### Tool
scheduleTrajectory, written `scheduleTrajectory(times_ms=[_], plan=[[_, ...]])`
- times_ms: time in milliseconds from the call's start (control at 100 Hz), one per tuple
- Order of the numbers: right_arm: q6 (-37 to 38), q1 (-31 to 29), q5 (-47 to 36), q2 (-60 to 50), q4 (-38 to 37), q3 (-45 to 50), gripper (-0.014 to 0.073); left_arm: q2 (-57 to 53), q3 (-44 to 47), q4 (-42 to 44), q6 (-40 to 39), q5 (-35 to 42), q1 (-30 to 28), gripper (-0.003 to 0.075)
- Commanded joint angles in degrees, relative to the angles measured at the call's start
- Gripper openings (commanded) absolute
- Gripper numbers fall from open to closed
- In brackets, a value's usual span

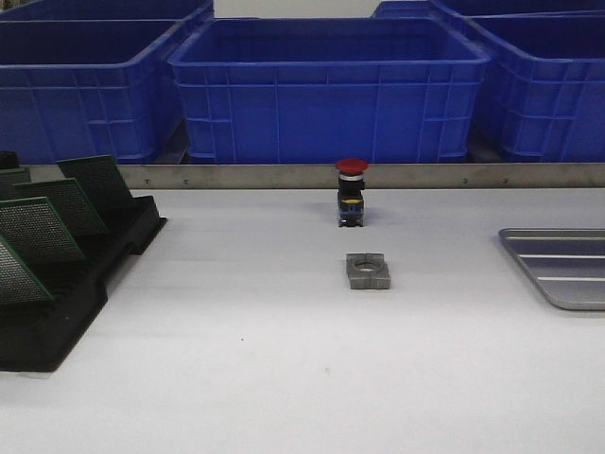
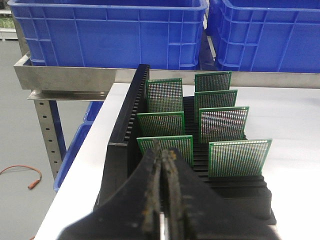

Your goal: Place circuit board on tray

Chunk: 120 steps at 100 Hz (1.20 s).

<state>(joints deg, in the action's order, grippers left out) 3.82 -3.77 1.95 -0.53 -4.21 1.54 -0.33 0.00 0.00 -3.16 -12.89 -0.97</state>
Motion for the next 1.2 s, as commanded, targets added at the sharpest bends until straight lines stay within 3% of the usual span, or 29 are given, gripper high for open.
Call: scheduleTrajectory(times_ms=[0,140,320,560,890,1190], plan=[[0.2,-0.4,-4.7,-1.6,-0.6,-0.7,-0.0060,-1.7,2.8,0.3,-0.2,4.5,0.0,-0.0020],[0.2,-0.4,-4.7,-1.6,-0.6,-0.7,-0.0060,-1.7,2.8,1.7,-0.2,4.7,0.0,-0.0020],[0.2,-0.4,-4.7,-1.6,-0.6,-0.7,-0.0060,-1.7,2.8,-2.5,-0.2,6.1,0.0,-0.0020],[0.2,-0.4,-4.7,-1.6,-0.6,-0.7,-0.0060,-1.7,2.3,-1.1,-0.2,16.5,0.0,-0.0020],[0.2,-0.4,-4.7,-1.6,-0.6,-0.7,-0.0060,-0.4,-8.7,-1.1,-0.2,4.2,0.0,-0.0020],[0.2,-0.4,-4.7,-1.6,-0.6,-0.7,-0.0060,12.5,-20.0,-1.1,-0.2,-6.9,0.0,-0.0020]])
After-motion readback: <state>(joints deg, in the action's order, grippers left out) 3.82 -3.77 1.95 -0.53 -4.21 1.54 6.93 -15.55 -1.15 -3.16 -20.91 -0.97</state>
